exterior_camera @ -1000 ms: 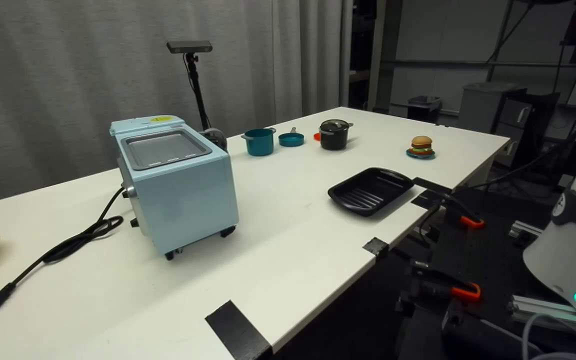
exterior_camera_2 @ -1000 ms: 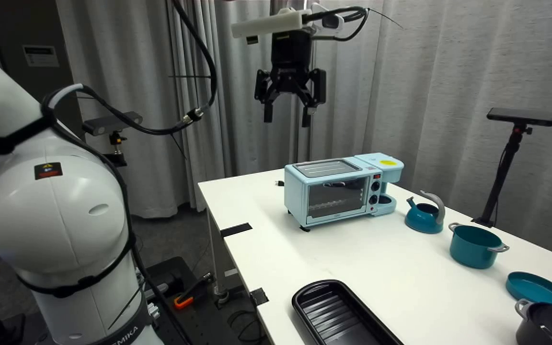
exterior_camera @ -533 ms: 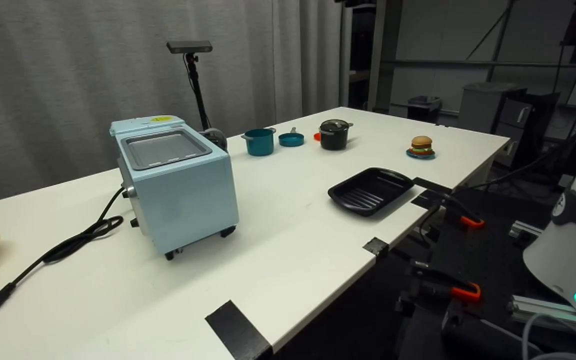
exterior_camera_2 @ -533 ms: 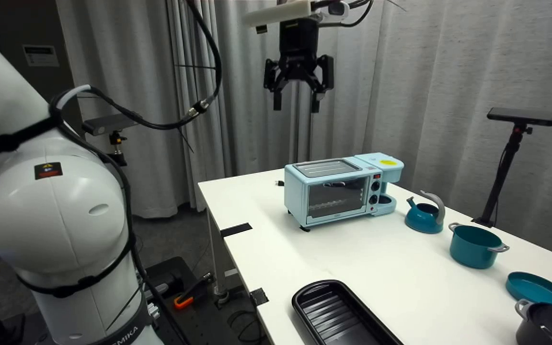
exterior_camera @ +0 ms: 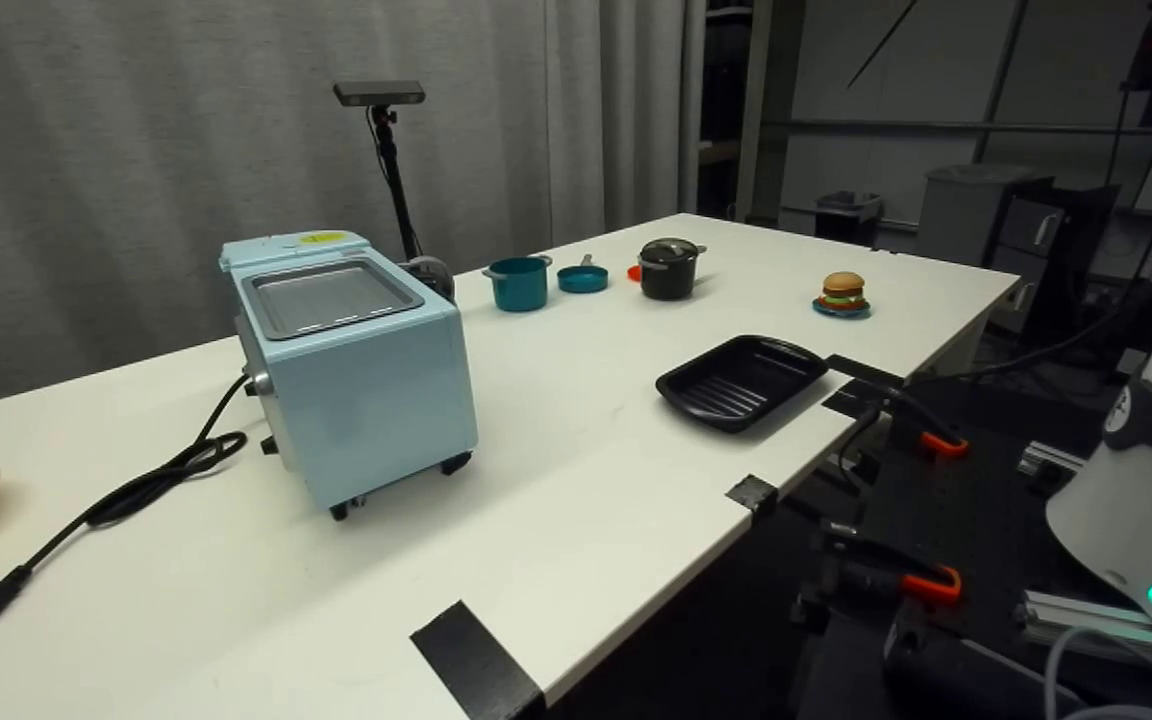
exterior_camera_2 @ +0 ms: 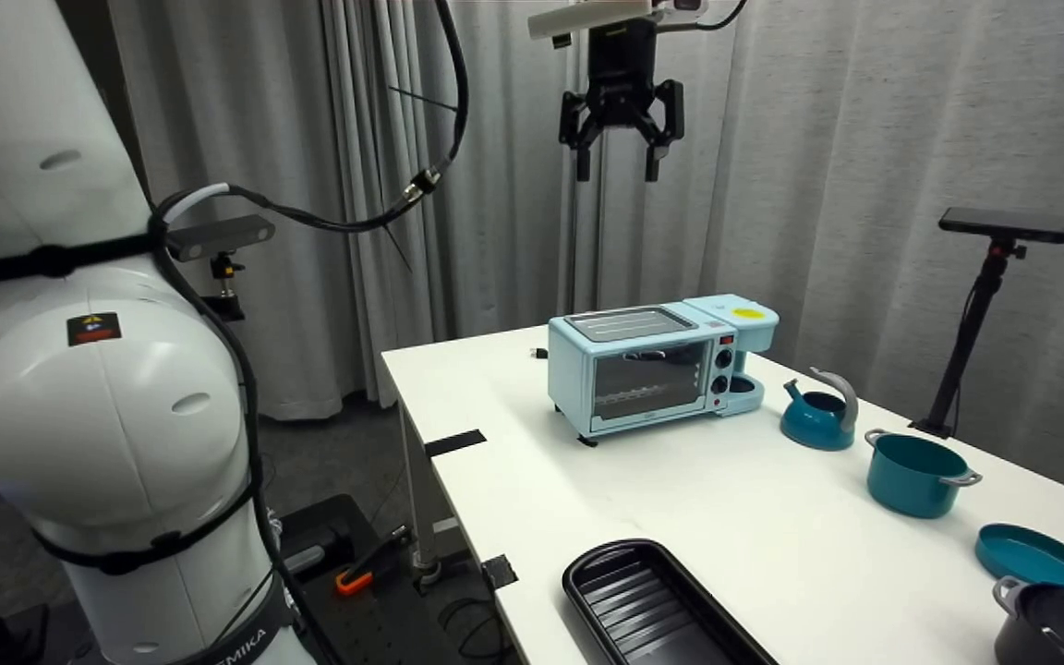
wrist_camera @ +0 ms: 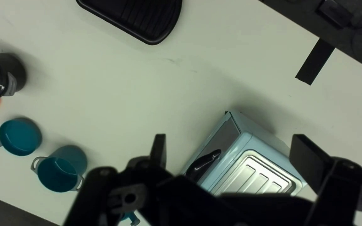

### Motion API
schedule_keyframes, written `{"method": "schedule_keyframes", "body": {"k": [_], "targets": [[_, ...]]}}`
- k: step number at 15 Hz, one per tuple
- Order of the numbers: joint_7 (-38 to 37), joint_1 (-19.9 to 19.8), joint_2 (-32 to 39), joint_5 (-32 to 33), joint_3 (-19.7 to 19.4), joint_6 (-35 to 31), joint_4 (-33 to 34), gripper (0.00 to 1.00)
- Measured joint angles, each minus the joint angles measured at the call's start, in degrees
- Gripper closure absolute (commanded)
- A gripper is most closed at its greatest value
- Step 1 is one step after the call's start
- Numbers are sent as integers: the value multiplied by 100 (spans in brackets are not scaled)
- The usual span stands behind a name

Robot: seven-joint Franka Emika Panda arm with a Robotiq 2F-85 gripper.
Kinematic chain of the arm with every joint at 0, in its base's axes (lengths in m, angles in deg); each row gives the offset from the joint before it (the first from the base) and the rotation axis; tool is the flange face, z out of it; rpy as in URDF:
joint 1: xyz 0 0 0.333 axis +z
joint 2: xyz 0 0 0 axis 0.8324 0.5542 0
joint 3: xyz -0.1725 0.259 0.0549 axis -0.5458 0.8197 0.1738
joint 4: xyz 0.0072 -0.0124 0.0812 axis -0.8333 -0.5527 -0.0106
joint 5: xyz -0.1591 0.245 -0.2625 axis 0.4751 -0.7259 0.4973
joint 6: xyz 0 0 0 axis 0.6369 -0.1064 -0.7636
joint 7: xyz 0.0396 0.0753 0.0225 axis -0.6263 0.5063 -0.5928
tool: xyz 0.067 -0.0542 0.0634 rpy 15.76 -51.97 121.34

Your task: Remove the lid from the pot and put it on the pan

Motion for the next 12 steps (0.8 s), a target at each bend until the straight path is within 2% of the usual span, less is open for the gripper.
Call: {"method": "schedule_keyframes", "body": {"k": [6,12], "targets": [[-1,-40,44,238,-53,-85,-51,0],[-102,-410,56,647,-538,-1020,-754,0]]}}
